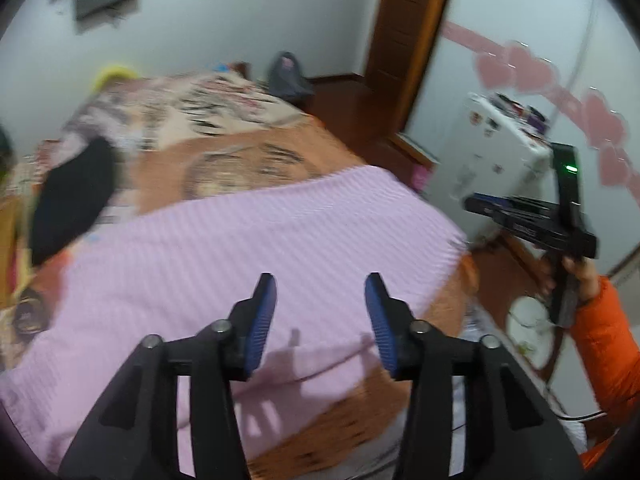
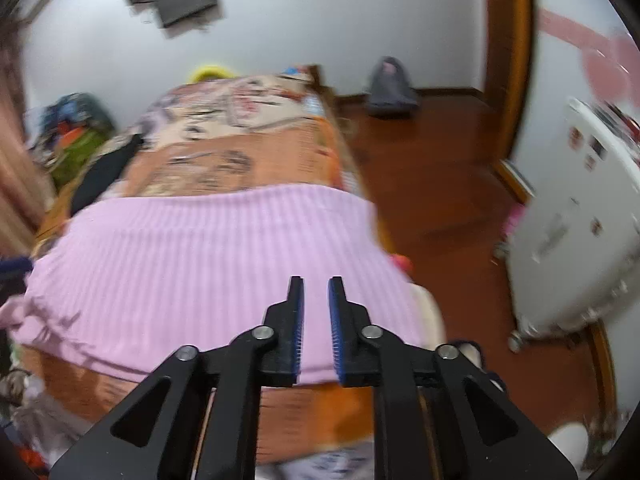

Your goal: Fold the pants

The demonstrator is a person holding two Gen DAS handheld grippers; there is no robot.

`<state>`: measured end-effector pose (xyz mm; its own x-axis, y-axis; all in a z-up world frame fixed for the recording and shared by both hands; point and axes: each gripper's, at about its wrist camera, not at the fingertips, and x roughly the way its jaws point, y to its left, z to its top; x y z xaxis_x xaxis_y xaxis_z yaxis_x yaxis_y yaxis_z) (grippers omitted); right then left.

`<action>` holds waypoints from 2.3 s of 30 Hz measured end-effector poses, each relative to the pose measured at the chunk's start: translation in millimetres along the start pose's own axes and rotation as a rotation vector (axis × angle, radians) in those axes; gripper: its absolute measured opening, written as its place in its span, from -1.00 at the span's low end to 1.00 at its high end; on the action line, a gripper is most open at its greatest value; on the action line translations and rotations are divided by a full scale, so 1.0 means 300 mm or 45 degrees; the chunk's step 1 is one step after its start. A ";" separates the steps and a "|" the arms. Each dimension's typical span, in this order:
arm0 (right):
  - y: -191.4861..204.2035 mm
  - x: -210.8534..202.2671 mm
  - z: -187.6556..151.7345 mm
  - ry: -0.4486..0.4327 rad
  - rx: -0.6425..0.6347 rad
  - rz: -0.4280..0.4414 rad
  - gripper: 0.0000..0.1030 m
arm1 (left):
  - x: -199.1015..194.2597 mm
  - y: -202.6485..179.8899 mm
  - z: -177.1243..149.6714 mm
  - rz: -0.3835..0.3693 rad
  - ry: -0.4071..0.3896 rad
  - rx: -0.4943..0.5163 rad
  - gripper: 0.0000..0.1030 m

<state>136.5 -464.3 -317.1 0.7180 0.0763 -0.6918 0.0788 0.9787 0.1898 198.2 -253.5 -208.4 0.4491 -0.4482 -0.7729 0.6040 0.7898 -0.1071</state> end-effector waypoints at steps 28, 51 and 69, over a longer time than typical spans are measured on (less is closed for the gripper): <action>0.734 0.154 -0.136 0.277 -0.378 0.392 -0.51 | -0.158 0.658 -0.619 0.207 0.188 -0.407 0.00; 1.020 0.238 0.176 0.122 -0.568 0.392 -0.23 | -0.425 1.175 -0.666 0.557 0.022 -0.717 0.19; 1.451 0.891 0.298 0.498 -0.808 0.483 -0.08 | -0.308 1.354 -0.642 0.357 0.064 -0.751 -0.65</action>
<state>424.5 -34.9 -357.3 0.3158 0.3687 -0.8743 -0.6085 0.7857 0.1115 275.2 189.3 -301.0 0.4971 -0.1833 -0.8481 -0.0006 0.9774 -0.2116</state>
